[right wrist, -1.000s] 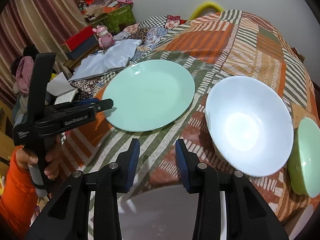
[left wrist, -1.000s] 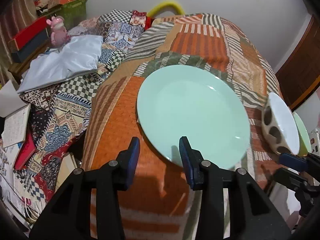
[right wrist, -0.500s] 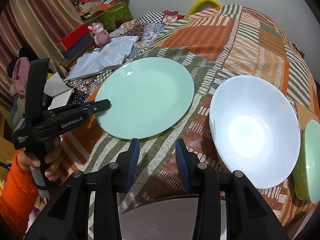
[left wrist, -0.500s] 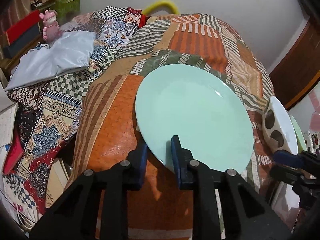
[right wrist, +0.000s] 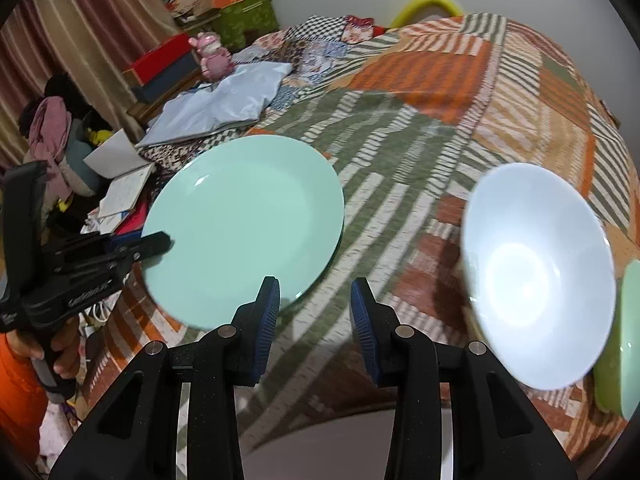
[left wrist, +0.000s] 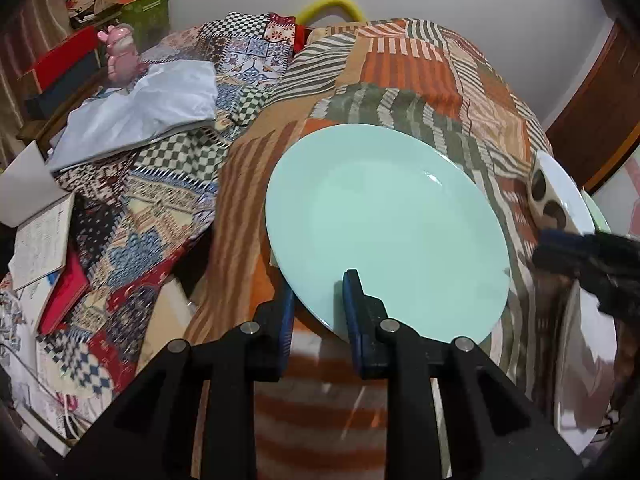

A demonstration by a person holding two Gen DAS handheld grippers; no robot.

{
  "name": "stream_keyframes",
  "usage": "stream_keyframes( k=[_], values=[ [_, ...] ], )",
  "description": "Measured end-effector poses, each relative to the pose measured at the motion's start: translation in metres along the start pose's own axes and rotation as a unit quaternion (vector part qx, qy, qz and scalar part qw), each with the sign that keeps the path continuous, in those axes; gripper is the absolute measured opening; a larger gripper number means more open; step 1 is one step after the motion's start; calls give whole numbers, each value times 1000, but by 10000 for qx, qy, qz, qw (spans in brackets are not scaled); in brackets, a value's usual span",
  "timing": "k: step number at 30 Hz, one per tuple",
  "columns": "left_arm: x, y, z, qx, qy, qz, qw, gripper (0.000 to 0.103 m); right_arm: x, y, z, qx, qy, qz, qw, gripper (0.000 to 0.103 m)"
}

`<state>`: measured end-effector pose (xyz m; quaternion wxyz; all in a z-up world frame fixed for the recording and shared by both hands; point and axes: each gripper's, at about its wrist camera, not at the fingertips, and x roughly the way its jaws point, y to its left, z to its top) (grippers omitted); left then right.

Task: Organize plates and bowls

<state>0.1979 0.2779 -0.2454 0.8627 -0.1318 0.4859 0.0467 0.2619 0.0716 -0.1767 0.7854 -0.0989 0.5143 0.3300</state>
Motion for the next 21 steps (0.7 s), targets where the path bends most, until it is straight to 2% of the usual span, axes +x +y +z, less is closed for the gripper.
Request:
stream_keyframes(
  k=[4,9,21],
  values=[
    [-5,7,-1,-141,127,-77,9998,24,15,4,8,-53,165,64,9998,34],
    [-2,6,5,-12,93,165,9998,24,26,1,14,-48,304,102,9995,34],
    [17,10,20,-121,116,68,9998,24,49,-1,25,43,565,200,9982,34]
  ],
)
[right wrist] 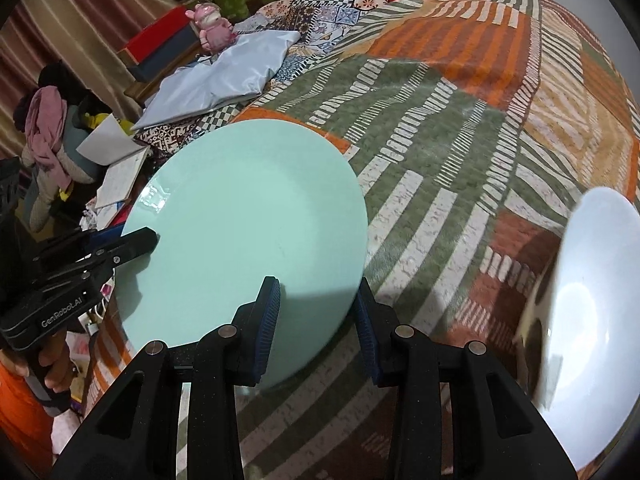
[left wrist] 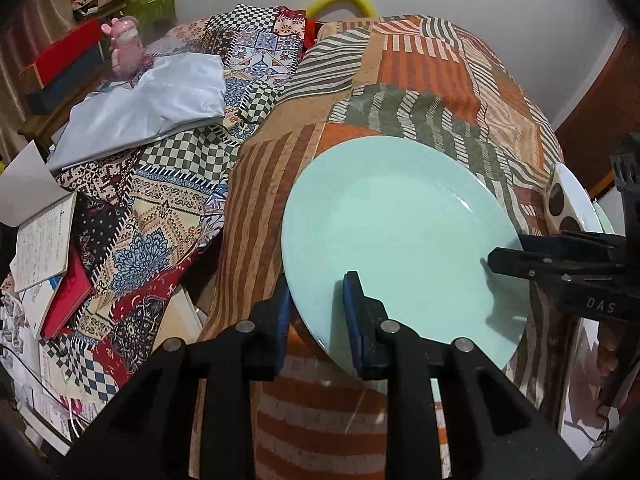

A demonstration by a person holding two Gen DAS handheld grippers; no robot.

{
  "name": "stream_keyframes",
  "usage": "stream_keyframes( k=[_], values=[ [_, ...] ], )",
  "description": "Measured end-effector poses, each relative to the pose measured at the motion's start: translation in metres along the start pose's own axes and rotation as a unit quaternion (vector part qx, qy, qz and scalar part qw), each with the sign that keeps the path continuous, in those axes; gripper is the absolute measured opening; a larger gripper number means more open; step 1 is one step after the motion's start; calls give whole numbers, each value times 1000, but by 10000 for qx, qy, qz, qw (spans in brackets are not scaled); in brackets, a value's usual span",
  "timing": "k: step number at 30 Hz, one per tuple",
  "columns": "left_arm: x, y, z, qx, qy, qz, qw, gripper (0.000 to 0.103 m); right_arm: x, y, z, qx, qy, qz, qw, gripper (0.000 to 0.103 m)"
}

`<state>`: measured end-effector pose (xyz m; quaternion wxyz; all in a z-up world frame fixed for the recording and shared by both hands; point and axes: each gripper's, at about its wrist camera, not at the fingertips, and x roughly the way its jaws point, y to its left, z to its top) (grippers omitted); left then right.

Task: Organize plates and bowls

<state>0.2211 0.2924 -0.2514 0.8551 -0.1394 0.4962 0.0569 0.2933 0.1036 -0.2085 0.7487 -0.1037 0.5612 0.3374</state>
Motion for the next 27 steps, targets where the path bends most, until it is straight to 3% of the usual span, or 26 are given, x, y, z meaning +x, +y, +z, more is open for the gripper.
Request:
stream_keyframes(
  k=[16,27],
  values=[
    [-13,-17,-13,152,-241,-96,9995,26,-16,-9,-12,115,-150,69,9998,32],
    [-43,-31,-24,146,-389,-133,9990,26,-43,-1,-27,21,-472,55,9989,32]
  ],
)
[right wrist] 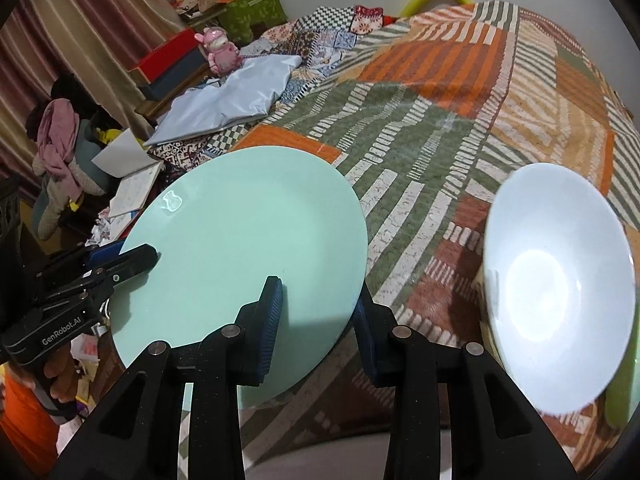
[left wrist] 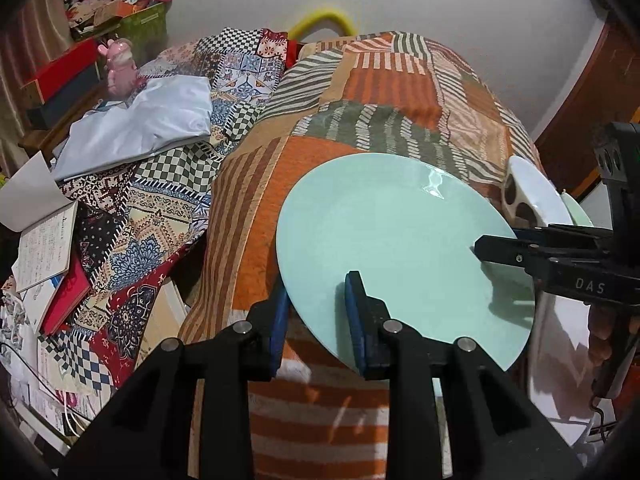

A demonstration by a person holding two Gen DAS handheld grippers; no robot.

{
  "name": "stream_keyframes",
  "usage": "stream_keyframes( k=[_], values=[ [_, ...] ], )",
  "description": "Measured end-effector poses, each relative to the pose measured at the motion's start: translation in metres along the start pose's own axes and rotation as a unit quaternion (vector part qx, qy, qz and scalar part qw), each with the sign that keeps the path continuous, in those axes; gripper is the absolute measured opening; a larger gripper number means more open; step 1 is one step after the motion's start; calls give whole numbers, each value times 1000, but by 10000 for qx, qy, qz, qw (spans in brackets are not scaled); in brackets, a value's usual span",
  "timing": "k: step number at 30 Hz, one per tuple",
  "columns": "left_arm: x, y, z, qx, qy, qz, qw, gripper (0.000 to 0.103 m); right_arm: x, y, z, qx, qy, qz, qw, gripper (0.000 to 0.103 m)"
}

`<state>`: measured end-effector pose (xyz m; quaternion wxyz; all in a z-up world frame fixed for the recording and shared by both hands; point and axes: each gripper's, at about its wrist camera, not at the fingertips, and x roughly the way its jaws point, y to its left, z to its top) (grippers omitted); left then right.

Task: Organize plates and bowls

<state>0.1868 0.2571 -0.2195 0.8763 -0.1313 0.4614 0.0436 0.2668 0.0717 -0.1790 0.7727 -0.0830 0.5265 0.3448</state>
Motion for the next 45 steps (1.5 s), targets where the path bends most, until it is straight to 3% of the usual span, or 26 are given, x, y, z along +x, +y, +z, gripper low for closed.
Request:
stream_keyframes(
  k=[26,45],
  values=[
    [-84,-66,-29,281,-495,-132,9983,26,-87,-6,-53,97,-804,2,9967,32],
    [-110,-124,-57,496,-628,-393,9960,26,-133,-32,-101,359,-1182,-71,9923,32]
  ],
)
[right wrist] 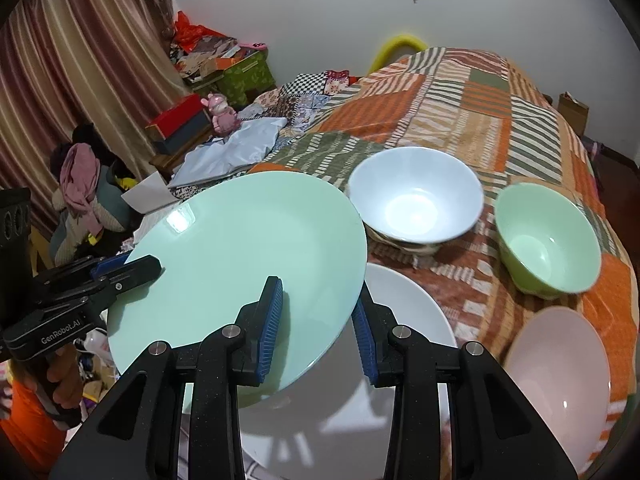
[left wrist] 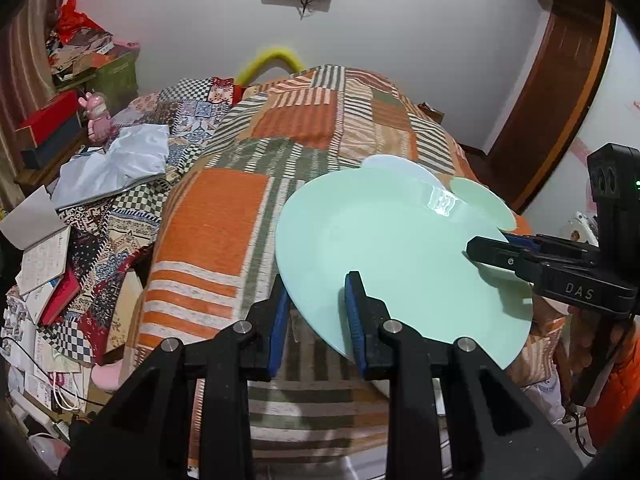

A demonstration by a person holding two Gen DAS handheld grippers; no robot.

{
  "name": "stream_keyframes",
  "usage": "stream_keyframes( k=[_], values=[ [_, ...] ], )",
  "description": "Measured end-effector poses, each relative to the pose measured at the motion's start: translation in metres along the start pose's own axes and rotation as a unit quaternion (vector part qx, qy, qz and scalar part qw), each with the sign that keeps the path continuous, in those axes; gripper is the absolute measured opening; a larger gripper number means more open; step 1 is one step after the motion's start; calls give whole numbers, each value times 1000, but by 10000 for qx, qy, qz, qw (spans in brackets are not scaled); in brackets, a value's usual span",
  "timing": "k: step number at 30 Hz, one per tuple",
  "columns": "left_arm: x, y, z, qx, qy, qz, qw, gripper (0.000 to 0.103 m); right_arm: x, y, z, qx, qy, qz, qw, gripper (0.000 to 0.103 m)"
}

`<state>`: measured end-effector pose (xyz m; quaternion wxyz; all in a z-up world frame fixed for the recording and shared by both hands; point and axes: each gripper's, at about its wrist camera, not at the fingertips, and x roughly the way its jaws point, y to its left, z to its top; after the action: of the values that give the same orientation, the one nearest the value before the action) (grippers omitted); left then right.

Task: Organize plates and bowls

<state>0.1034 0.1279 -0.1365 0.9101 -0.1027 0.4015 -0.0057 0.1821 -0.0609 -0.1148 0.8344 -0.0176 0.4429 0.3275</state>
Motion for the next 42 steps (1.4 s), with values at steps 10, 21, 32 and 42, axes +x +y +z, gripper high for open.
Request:
stream_keyframes(
  k=[10,21,32,42],
  values=[
    [0,-28,-14,127,62,-126,9998,26,-17,-18,-21,232,-52,-41,9997,32],
    [15,-45,-27,174,274,-326,9989,26,-24,-36,-42,565,-44,-96,9983,32],
    [38,-38,-42,53,573,-368,9977,26,-10,-34,-58,603,150,-242,9978,31],
    [56,-29,-48,-75,737,-330,9967,26,2,-32,-65,635,252,-370,9970,31]
  ],
)
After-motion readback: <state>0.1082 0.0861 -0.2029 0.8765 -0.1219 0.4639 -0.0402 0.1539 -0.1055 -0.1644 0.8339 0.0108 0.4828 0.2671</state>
